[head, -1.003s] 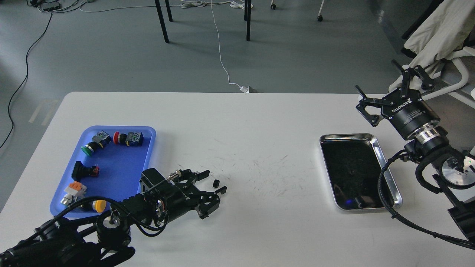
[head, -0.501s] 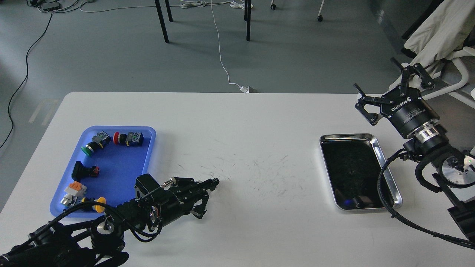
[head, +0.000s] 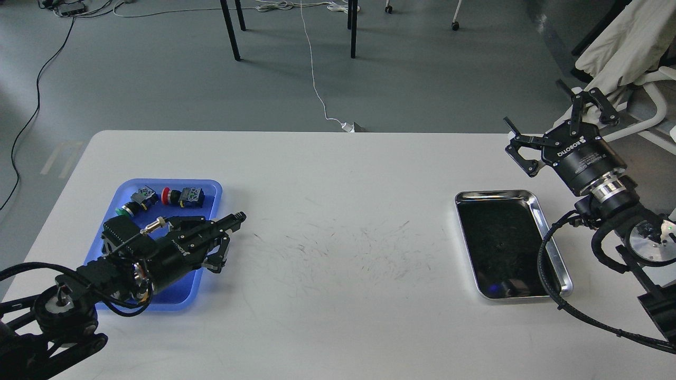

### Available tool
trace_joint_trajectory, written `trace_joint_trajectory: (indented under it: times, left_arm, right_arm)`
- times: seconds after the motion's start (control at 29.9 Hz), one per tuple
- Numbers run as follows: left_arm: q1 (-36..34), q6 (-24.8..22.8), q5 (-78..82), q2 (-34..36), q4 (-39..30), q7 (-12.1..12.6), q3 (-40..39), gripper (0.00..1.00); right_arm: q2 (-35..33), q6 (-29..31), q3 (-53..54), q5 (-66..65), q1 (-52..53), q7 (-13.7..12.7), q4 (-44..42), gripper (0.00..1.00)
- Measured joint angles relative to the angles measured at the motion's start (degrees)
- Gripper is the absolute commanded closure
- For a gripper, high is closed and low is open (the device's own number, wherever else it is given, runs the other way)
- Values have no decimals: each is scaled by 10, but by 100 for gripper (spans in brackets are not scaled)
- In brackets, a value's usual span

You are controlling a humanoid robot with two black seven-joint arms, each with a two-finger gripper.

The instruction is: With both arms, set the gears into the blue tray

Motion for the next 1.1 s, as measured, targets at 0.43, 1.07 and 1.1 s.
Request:
trace_joint_trajectory:
  times: [0.43,1.07,1.1]
  left_arm:
    - [66,25,-76,33,89,-25,5,97]
    - [45,25,-125,6,134,-24,1,55]
    - [44,25,-125,3,134,-24,0,52]
  right_arm:
    - [-4,0,-2,0,3,0,-1,3]
    - [-4,0,-3,0,6,0,-1,3]
    - [-4,0,-3,0,6,0,-1,3]
